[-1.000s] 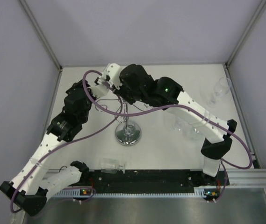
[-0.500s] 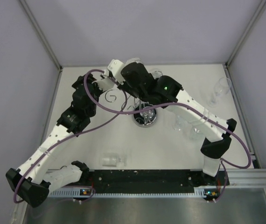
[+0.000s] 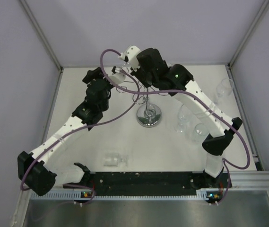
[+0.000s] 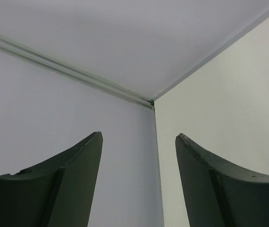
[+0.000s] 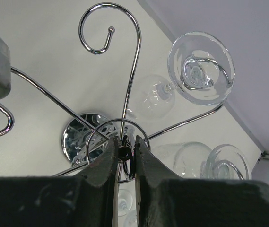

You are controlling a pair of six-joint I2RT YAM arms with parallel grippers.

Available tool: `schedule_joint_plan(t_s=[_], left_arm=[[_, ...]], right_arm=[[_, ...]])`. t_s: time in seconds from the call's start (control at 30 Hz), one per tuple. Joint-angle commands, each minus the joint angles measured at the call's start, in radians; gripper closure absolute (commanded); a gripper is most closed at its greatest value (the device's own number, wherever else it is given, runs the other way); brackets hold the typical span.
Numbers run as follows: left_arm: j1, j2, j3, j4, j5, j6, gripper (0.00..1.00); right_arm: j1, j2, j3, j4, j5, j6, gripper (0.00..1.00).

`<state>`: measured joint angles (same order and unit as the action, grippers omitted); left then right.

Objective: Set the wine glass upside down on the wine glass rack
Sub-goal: Adjust the wine rack at the center of the board.

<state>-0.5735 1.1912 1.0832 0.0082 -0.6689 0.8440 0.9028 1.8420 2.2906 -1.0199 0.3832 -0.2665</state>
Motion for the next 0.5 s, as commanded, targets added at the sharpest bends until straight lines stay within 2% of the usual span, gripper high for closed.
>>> schedule_joint_plan(t_s=[0.0, 0.27, 0.47], left_arm=[[-0.028, 0.053, 0.040, 0.197, -0.055, 0.052, 0.30], [-0.068, 0.128, 0.018, 0.427, -0.107, 0.133, 0.23], [-0.097, 0.220, -0.011, 0.700, -0.184, 0.315, 0.20]], right_arm=[[-0.054, -0.020, 0.101, 0.158, 0.039, -0.037, 1.00], [-0.116, 0.002, 0.135, 0.124, -0.033, 0.007, 1.00], [-0.146, 0.006, 0.144, 0.104, -0.079, 0.027, 1.00]])
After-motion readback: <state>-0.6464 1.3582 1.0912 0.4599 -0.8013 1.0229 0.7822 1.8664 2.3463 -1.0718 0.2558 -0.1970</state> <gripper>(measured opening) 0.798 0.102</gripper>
